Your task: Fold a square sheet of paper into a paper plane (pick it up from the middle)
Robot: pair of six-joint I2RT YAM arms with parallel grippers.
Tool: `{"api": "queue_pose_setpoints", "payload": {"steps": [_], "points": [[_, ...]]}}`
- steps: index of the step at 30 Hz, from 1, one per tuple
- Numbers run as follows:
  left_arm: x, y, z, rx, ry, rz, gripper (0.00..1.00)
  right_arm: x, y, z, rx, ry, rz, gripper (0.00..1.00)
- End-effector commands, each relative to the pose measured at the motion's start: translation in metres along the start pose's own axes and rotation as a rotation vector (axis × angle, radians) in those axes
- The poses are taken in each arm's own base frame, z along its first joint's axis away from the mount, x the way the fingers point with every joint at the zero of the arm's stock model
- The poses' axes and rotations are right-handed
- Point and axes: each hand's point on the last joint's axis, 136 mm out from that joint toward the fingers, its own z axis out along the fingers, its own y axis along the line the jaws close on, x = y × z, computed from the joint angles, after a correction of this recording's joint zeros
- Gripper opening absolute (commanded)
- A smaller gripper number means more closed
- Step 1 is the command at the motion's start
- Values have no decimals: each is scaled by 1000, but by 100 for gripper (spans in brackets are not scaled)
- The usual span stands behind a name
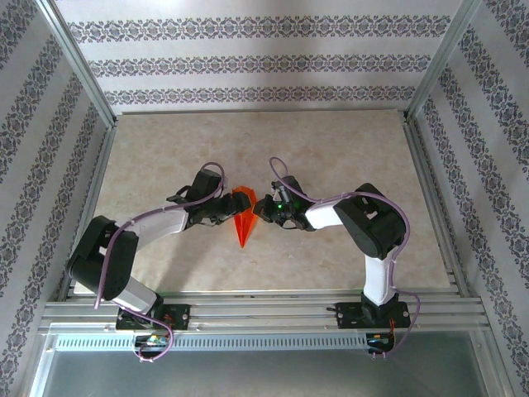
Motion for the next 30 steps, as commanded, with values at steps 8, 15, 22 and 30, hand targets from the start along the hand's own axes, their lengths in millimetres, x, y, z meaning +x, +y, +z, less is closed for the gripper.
{"api": "queue_pose_setpoints", "payload": {"steps": [8,15,22,30], "points": [[1,14,14,-107,36,-28,70,0,-6,3,-1,6,20,0],[10,30,17,-177,69,-22,70,-1,-12,3,12,-1,38,0],[20,19,25,-134,121,28,67,-1,-14,5,15,6,53,0],[29,19,24,-174,146,95,58,-1,-14,5,14,6,59,0]]}}
